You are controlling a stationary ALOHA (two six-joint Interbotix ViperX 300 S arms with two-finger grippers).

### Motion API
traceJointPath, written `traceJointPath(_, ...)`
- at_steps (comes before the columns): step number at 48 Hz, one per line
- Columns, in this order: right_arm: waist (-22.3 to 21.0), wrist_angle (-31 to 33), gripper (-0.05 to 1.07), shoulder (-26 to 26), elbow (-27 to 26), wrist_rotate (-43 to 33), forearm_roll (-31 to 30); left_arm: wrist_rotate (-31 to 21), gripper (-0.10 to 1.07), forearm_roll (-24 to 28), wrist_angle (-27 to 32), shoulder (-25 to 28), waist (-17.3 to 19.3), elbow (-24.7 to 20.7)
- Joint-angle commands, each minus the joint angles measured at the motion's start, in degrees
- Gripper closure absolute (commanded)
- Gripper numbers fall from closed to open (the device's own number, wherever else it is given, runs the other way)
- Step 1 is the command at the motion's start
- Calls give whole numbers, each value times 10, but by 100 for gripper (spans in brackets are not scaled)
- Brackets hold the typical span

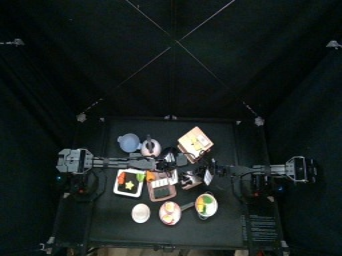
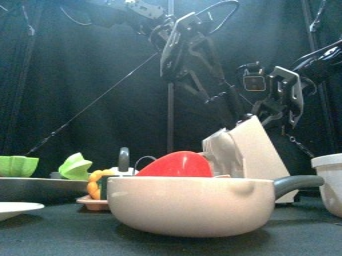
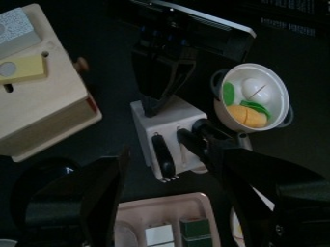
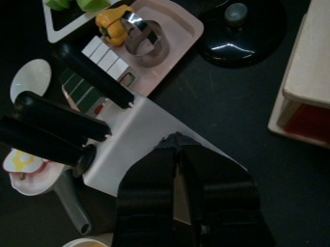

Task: Grab pot lid

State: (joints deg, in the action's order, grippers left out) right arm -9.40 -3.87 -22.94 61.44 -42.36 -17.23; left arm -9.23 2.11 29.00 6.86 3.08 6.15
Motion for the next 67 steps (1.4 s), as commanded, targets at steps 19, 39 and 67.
traceJointPath(19, 4, -2, 61, -25, -4, 2, -3, -2, 2, 11, -21, -58, 34, 31)
traceJointPath(39, 5, 3, 61, -65, 18, 1, -2, -2, 2, 11, -182, -47, 115, 127)
traceJointPath(67, 7, 3, 61, -105, 38, 1, -4, -2, 15, -11, -201, 14, 160, 171)
